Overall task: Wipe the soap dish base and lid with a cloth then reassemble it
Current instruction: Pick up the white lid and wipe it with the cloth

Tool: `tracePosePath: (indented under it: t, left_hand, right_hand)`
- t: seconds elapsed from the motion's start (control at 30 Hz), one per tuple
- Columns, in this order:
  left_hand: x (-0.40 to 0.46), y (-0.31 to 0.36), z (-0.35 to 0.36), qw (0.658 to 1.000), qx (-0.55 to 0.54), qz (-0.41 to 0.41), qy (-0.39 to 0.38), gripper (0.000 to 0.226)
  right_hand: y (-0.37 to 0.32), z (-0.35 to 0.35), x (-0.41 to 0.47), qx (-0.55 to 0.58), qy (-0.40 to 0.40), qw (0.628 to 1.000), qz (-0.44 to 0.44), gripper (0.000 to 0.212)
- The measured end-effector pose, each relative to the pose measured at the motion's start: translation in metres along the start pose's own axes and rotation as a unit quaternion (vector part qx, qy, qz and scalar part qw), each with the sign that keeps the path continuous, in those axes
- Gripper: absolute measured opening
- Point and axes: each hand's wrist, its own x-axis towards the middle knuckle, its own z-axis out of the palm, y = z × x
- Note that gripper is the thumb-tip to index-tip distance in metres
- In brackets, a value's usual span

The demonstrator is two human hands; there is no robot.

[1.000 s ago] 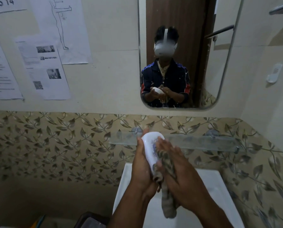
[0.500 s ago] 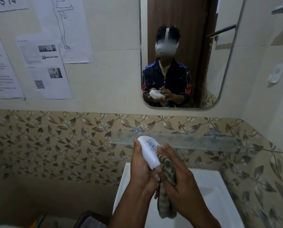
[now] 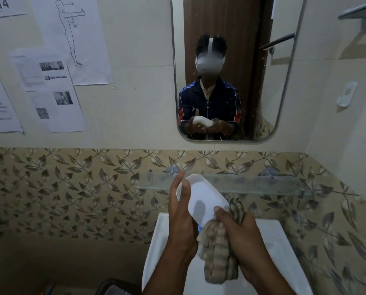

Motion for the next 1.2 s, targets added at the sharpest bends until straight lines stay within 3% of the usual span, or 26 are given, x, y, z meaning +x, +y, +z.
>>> tracePosePath:
  t: [0.07,0.13,0.23,0.3,0.37,0.43,0.5,0.6,0.73,0.83,0.9,0.97,1.07,1.13,1.2]
  left_hand:
    - [0.006,-0.009,-0.003,0.995,-0.070,-0.048,-0.049,0.081]
    - [0.009,-0.013,-0.007,0.986,-0.111,-0.122,-0.032,0.102]
    - [0.016,-0.014,-0.018,0.976,-0.144,-0.160,0.012,0.077]
    - [0.014,-0.008,-0.019,0.976,-0.177,-0.130,-0.007,0.076]
    - [0.008,-0.006,-0.014,0.977,-0.153,-0.144,-0.022,0.072]
    - [-0.002,-0.006,-0.002,0.970,-0.136,-0.193,-0.058,0.075]
    - [-0.010,-0.008,0.010,0.963,-0.138,-0.206,-0.100,0.076]
    - [-0.015,0.004,0.013,0.965,-0.154,-0.184,-0.103,0.061]
    - [0.004,0.012,-0.004,0.975,-0.097,-0.196,-0.026,0.066]
    - [0.006,0.009,-0.010,0.978,-0.072,-0.191,-0.031,0.072]
    - [-0.003,0.006,-0.006,0.972,-0.090,-0.208,-0.061,0.076]
    - [-0.010,0.002,0.002,0.969,-0.099,-0.214,-0.080,0.073]
    - [-0.009,0.001,0.006,0.980,-0.084,-0.166,-0.067,0.066]
    - [-0.005,0.003,0.004,0.991,-0.041,-0.107,-0.068,0.065]
    - [-0.002,0.001,0.001,0.996,-0.011,-0.071,-0.060,0.064]
  right_hand:
    - [0.002,0.001,-0.002,0.072,-0.052,0.994,0.065,0.039]
    - [0.007,0.004,-0.002,0.067,-0.084,0.990,0.087,0.049]
    - [0.006,0.006,-0.002,0.013,-0.062,0.993,0.096,0.072]
    - [-0.004,0.001,-0.002,-0.067,0.018,0.997,0.030,0.049]
    - [-0.025,-0.002,-0.012,-0.127,0.093,0.980,-0.124,0.044]
    - [-0.039,0.003,-0.015,-0.134,0.125,0.942,-0.281,0.043]
    - [-0.038,0.015,-0.011,-0.189,0.111,0.916,-0.337,0.042]
    - [-0.018,0.025,-0.010,-0.263,0.030,0.886,-0.380,0.025]
    - [-0.005,-0.001,-0.011,-0.325,-0.170,0.853,-0.371,0.038]
    - [-0.020,-0.017,-0.010,-0.355,-0.252,0.816,-0.380,0.041]
    - [-0.029,-0.012,-0.006,-0.366,-0.220,0.804,-0.414,0.039]
    - [-0.030,0.000,-0.002,-0.359,-0.103,0.809,-0.453,0.042]
    - [-0.027,0.020,-0.003,-0.419,0.012,0.804,-0.421,0.040]
    - [-0.028,0.025,-0.015,-0.515,0.038,0.773,-0.369,0.030]
    - [-0.031,0.025,-0.026,-0.571,-0.014,0.766,-0.294,0.024]
